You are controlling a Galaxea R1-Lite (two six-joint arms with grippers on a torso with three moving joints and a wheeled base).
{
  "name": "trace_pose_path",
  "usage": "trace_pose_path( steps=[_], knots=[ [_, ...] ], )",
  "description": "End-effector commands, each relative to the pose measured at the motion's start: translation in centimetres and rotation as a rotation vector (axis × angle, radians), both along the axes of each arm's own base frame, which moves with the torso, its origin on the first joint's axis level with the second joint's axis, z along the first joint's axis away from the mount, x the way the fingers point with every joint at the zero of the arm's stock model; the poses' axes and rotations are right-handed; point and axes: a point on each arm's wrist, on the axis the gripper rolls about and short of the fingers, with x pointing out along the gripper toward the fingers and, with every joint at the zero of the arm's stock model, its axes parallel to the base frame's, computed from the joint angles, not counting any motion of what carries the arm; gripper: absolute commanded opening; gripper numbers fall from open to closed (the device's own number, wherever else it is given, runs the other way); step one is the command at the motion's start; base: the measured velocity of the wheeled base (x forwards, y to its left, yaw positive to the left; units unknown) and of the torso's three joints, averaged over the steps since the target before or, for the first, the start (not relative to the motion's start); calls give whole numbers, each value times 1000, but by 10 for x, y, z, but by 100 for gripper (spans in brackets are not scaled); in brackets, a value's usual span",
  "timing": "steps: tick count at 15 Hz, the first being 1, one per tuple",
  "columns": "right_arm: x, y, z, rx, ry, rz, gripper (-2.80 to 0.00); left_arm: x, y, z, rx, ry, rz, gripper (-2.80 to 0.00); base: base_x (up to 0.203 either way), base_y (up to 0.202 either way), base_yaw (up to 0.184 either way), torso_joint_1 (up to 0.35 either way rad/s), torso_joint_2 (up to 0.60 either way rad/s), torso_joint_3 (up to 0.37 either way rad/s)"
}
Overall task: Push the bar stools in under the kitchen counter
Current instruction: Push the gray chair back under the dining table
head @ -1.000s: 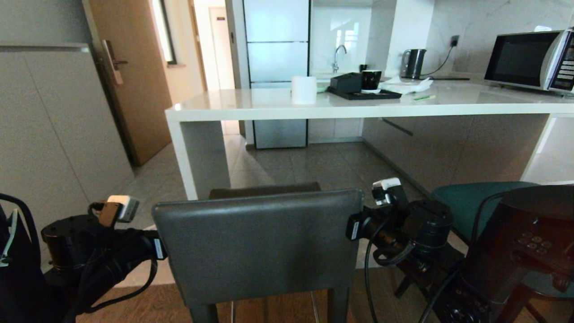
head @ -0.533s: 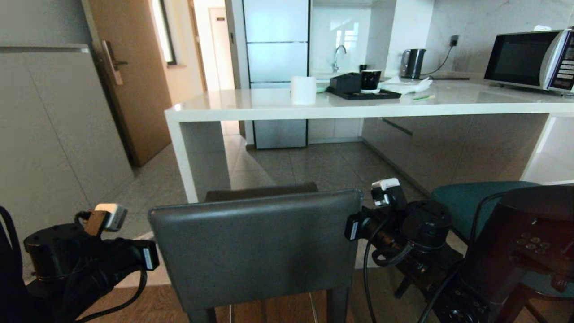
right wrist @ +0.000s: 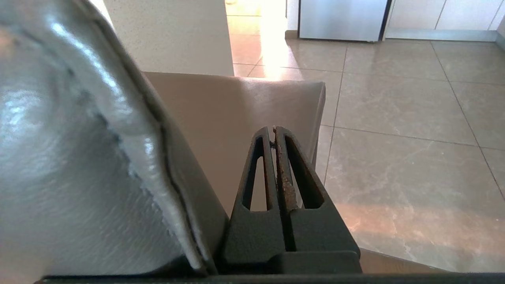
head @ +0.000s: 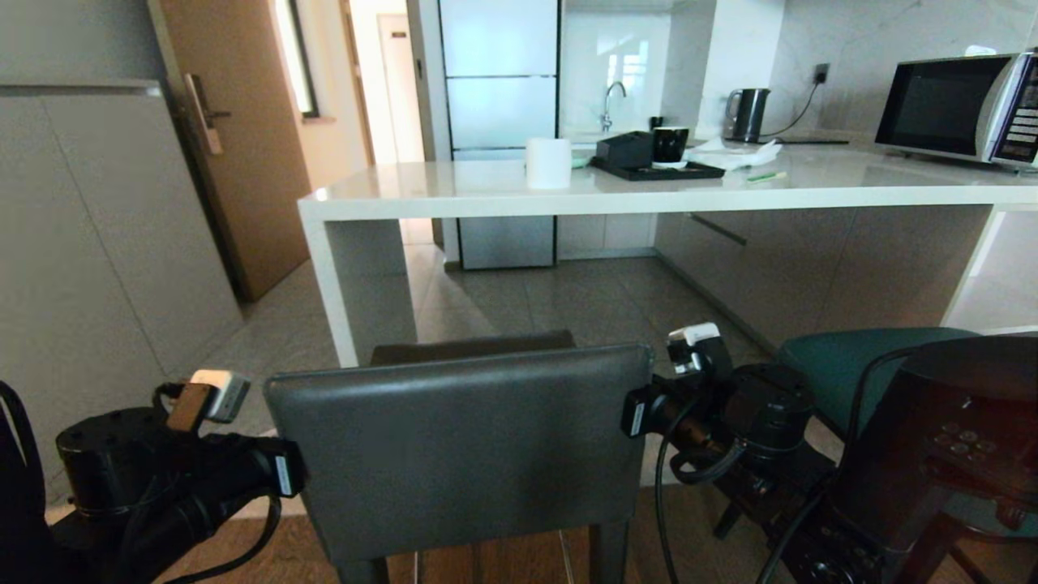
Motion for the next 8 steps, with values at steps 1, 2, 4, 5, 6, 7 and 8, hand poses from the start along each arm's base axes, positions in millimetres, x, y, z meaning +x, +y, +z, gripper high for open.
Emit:
trace_pose_path(
  steps=[1,2,4,5,6,7,8],
  knots=[
    [-1,2,2,4,-12,6,-280,-1,-5,1,-2,-9,-23,-280,0,0,0,0,0,0],
    [0,4,1,4,-14,10,-280,0,-5,1,-4,-8,-22,-280,0,0,0,0,0,0],
    [5,8,4,10,-37,12,-280,1,-4,0,-25,2,-15,-280,0,0,0,0,0,0],
    [8,11,8,14,-60,15,-280,0,-6,0,-42,7,-17,-280,0,0,0,0,0,0],
    [10,16,12,13,-86,24,-280,0,-6,-1,-44,14,-17,-280,0,0,0,0,0,0],
    [11,21,14,15,-103,34,-280,0,-6,-3,-45,21,-17,-280,0,0,0,0,0,0],
    [11,27,18,23,-122,48,-280,-1,-6,-5,-43,34,-16,-280,0,0,0,0,0,0]
  ],
)
